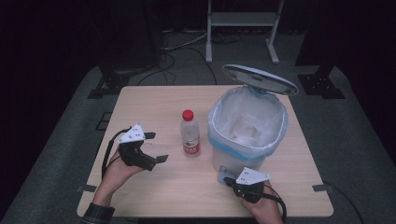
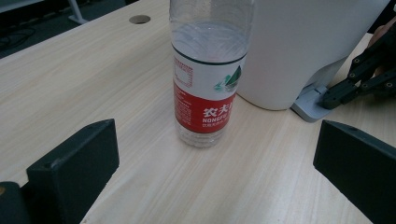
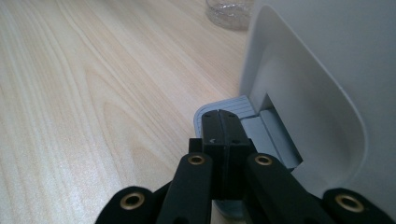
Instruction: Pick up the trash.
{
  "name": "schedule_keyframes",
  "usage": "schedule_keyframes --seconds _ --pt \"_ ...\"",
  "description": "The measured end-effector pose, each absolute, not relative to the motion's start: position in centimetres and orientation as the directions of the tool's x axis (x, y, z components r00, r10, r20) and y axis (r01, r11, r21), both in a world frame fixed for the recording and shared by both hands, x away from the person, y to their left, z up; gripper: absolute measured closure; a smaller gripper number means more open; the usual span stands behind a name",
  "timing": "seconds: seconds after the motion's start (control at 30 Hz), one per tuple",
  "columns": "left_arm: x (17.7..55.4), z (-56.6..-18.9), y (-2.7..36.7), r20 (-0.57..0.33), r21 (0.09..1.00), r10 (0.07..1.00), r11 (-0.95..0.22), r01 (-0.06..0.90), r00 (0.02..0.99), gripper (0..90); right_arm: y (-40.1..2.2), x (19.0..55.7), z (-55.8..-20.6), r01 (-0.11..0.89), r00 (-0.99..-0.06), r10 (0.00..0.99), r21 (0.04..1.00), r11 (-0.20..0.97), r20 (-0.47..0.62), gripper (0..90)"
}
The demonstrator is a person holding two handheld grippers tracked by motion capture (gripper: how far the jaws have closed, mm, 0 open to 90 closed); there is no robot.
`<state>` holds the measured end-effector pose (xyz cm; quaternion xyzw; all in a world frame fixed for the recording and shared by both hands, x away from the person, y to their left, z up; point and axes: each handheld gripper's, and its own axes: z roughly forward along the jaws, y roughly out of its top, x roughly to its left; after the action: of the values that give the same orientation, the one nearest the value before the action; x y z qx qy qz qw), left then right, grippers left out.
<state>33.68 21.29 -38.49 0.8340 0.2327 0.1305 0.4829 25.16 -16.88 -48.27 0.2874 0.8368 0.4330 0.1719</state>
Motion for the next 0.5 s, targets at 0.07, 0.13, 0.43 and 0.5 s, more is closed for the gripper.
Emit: schedule_keyframes --seconds 0.07,0.13,0.43,0.5 --pt "33.8 -38.3 21.3 -0.009 0.87 0.512 -0.42 0.259 0.859 0.0 -16.9 25.2 -48.3 0.332 -0.776 0.63 0.824 0.459 -0.039 89.9" --pt "34.1 -38.0 21.2 -0.009 0.875 0.506 -0.414 0.252 0.863 0.0 -16.9 25.2 -48.3 0.332 -0.776 0.63 0.824 0.46 -0.039 89.9" --pt "35.1 -37.4 20.5 -0.008 0.889 0.478 -0.398 0.225 0.879 0.0 -16.9 25.2 -48.3 0.327 -0.777 0.628 0.825 0.461 -0.044 89.8" --pt "35.4 -37.4 20.3 -0.006 0.891 0.469 -0.399 0.218 0.883 0.0 -16.9 25.2 -48.3 0.324 -0.778 0.627 0.825 0.462 -0.045 89.9"
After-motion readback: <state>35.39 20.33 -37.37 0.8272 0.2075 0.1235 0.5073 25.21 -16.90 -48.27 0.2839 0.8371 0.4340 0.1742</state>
